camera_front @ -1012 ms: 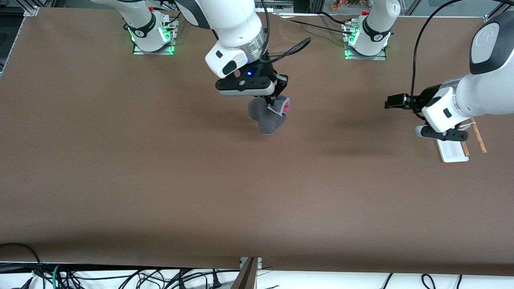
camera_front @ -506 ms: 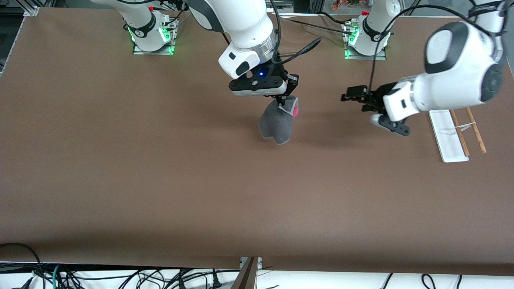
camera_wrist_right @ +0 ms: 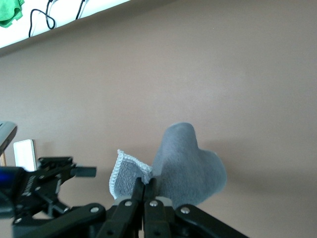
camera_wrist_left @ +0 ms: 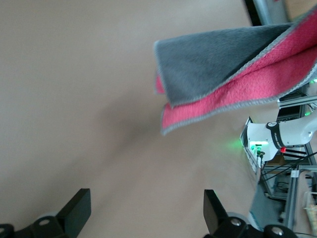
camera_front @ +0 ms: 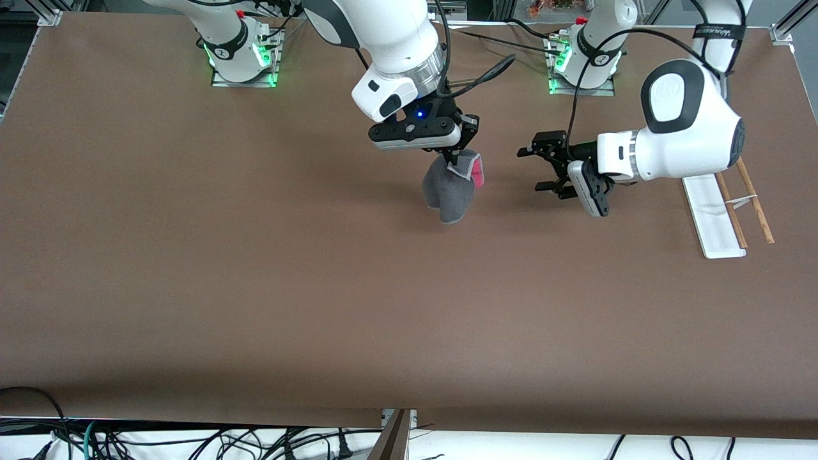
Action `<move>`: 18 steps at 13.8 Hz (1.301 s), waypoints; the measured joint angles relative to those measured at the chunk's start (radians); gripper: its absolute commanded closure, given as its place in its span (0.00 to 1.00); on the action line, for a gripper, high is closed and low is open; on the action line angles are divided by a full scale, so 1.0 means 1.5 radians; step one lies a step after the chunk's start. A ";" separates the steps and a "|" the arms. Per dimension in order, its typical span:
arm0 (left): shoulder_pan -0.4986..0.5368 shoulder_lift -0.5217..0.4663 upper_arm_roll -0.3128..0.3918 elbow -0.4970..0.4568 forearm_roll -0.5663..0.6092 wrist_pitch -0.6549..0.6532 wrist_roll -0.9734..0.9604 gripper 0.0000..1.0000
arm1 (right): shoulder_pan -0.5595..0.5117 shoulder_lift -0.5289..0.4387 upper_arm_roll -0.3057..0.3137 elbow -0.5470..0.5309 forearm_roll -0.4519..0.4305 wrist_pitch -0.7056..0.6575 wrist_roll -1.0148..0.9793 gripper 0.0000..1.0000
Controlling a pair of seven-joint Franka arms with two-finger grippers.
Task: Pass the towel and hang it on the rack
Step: 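Hold the towel up with the right gripper while the left gripper reaches it, then grasp the towel with the left gripper while the right gripper releases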
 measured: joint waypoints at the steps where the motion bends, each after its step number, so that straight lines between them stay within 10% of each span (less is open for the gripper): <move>1: -0.001 0.013 -0.009 -0.005 -0.034 0.022 0.055 0.00 | 0.001 0.000 0.000 0.000 0.000 0.000 0.000 1.00; 9: -0.011 0.047 -0.191 -0.008 -0.082 0.295 0.134 0.00 | 0.002 0.000 0.000 0.000 0.000 0.000 0.000 1.00; 14: -0.008 0.047 -0.202 -0.007 -0.082 0.304 0.134 0.89 | 0.002 0.000 0.000 0.000 0.000 0.000 0.000 1.00; 18: -0.006 0.047 -0.202 -0.007 -0.082 0.304 0.135 1.00 | 0.002 0.000 0.000 0.000 0.000 0.000 0.000 1.00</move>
